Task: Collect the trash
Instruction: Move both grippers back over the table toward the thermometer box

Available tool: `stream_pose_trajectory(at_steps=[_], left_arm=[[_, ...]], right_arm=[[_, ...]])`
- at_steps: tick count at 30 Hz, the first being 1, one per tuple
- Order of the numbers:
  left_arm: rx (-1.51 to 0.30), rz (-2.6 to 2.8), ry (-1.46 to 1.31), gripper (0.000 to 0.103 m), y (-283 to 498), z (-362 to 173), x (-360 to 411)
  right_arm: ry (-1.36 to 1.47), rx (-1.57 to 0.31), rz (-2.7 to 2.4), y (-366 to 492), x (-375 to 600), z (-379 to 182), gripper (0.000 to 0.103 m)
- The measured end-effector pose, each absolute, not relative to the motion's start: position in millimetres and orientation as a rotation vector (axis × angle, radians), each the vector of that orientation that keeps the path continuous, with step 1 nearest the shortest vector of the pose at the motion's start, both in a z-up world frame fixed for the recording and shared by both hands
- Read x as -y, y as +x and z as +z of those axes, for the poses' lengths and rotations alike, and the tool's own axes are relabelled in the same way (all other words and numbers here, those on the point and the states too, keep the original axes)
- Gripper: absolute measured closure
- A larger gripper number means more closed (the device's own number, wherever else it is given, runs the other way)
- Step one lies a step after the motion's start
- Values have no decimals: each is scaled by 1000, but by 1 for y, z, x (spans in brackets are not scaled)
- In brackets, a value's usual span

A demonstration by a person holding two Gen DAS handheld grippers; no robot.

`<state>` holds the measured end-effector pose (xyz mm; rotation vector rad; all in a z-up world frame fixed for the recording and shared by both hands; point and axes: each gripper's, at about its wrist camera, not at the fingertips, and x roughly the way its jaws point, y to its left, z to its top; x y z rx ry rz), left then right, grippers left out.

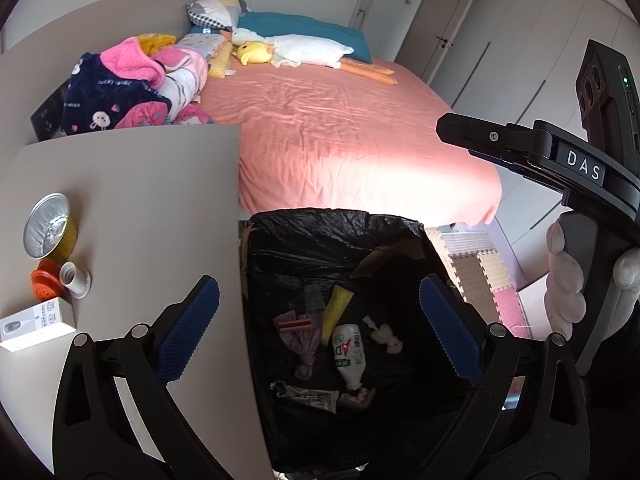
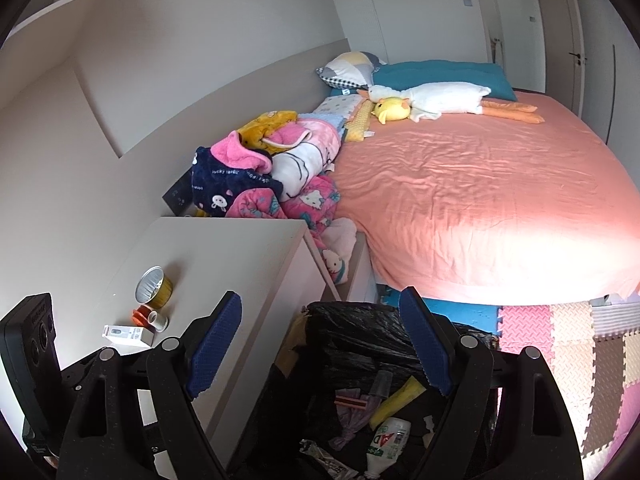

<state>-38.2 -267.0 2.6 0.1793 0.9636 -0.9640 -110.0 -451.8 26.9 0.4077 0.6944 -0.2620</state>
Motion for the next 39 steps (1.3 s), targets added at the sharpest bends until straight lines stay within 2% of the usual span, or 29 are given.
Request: stream_pose_trajectory(at_steps=[39], left_arm=[[-998, -520, 0, 6, 10, -22, 130]], right_arm=[[263, -777, 87, -12, 333, -2, 22]])
